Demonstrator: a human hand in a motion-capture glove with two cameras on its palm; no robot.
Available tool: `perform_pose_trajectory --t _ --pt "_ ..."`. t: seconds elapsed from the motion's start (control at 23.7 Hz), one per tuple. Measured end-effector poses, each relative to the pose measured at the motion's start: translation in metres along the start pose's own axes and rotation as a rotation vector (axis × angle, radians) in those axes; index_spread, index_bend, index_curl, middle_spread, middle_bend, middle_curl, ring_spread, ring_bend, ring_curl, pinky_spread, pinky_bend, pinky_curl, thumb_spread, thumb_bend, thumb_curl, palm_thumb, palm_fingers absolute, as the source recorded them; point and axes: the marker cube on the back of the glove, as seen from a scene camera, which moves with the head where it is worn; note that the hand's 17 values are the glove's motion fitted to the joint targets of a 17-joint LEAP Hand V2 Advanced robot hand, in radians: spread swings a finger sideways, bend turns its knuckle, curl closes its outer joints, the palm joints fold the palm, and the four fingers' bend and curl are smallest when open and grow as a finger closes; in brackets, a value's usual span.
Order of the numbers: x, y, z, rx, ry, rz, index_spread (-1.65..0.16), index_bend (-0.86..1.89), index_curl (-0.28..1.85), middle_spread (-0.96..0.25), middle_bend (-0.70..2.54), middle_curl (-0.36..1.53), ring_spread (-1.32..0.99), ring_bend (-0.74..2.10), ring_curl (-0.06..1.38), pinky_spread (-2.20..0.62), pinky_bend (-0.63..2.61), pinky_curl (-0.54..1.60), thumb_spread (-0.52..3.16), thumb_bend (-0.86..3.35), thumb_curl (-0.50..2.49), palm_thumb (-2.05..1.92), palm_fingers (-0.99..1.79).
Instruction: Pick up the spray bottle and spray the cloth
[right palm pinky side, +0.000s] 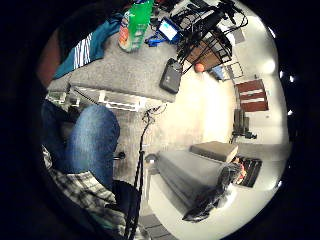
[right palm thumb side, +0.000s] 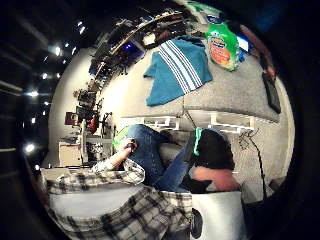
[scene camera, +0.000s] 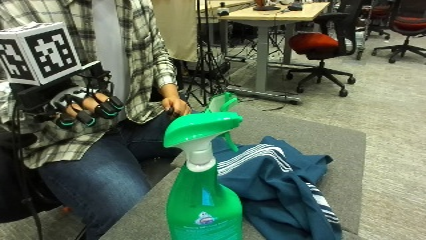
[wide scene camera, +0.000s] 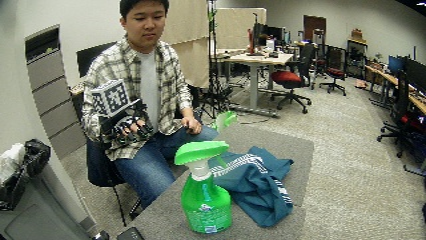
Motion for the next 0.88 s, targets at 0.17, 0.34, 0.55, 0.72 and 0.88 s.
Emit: perform_pose_trajectory --t 0.17,0.34,0.55,0.72,0.88 --pt "0.003 -0.006 0.002 -0.008 0.008 0.007 -0.33 0.18 0.22 -0.04 0.19 0.18 0.09 0.32 0.18 0.18 0.33 0.14 0.96 0.26 0.26 0.55 0.35" --pt "0.011 -0.023 0.007 -0.014 -0.003 0.03 -0.34 0.16 0.23 -0.04 0.18 0.2 0.1 0.33 0.19 0.19 0.34 0.15 1.02 0.24 0.29 0.56 0.33" --pt "0.025 -0.06 0.011 -0.001 -0.011 0.065 -0.31 0.14 0.23 -0.04 0.19 0.22 0.09 0.36 0.22 0.2 0.35 0.17 1.07 0.21 0.32 0.58 0.31" --pt "0.039 -0.096 0.011 0.001 -0.028 0.086 -0.3 0.13 0.24 -0.04 0.19 0.24 0.09 0.38 0.23 0.2 0.37 0.18 1.1 0.18 0.34 0.59 0.29" --pt "0.054 -0.124 0.014 -0.012 -0.104 0.137 -0.29 0.14 0.24 -0.04 0.19 0.25 0.09 0.38 0.24 0.2 0.38 0.19 1.11 0.16 0.35 0.6 0.29"
